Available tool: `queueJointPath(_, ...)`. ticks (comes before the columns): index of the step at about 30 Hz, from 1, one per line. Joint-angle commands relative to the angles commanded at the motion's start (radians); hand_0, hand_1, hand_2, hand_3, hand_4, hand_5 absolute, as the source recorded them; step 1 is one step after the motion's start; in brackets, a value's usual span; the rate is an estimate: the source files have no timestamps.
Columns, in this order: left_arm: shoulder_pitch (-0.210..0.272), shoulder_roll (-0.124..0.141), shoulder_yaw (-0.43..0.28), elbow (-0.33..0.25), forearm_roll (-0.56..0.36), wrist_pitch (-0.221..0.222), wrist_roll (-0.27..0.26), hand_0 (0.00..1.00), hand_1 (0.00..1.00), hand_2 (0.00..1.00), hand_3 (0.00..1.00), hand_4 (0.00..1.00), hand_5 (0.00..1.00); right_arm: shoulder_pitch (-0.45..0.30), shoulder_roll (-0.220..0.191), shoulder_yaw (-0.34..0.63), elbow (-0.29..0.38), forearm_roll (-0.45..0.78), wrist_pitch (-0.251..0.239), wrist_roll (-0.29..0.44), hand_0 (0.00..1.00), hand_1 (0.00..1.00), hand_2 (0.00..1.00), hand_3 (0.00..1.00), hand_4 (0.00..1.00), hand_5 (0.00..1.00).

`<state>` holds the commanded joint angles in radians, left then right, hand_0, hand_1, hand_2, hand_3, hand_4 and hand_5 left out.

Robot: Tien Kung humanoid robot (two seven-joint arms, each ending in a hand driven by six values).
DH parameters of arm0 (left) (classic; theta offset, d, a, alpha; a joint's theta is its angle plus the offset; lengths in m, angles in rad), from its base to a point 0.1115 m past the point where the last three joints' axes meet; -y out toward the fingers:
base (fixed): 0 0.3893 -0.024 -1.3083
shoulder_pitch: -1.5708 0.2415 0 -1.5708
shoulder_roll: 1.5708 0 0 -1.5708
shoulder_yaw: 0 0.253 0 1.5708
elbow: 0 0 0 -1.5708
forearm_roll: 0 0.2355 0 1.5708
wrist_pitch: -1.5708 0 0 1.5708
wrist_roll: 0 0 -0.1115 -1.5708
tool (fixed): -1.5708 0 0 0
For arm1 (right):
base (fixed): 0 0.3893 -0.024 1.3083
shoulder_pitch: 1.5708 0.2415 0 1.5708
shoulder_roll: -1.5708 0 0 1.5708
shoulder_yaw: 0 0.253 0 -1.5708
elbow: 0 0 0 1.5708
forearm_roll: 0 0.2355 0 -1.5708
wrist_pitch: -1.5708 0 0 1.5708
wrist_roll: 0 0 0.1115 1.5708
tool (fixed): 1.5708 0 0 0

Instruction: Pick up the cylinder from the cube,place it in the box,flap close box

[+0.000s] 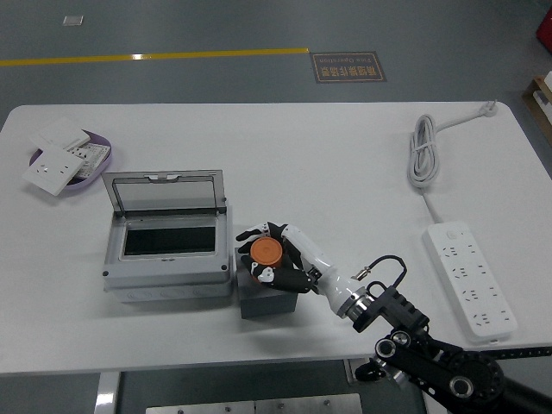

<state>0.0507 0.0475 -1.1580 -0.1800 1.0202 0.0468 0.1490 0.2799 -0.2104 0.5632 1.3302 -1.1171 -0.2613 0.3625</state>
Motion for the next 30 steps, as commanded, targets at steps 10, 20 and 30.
queueJointPath(10,0.01,-0.002,-0.004,0.0,0.0,0.001,0.0,0.923,0.852,0.854,0.951,0.002,0.002,0.007,0.014,0.031,0.025,-0.009,-0.044,-0.004,0.343,0.416,0.39,0.38,0.002,0.002)
queueJointPath(20,0.015,-0.003,-0.014,0.0,0.006,0.001,0.005,0.923,0.852,0.854,0.951,0.002,0.002,0.14,0.076,-0.034,0.046,-0.069,-0.132,-0.09,0.315,0.365,0.343,0.286,0.002,0.002)
queueJointPath(30,0.019,0.006,-0.027,0.0,0.016,0.003,0.012,0.923,0.852,0.854,0.951,0.002,0.002,0.334,0.183,-0.159,-0.033,-0.315,-0.191,-0.306,0.195,0.3,0.315,0.263,0.002,0.002)
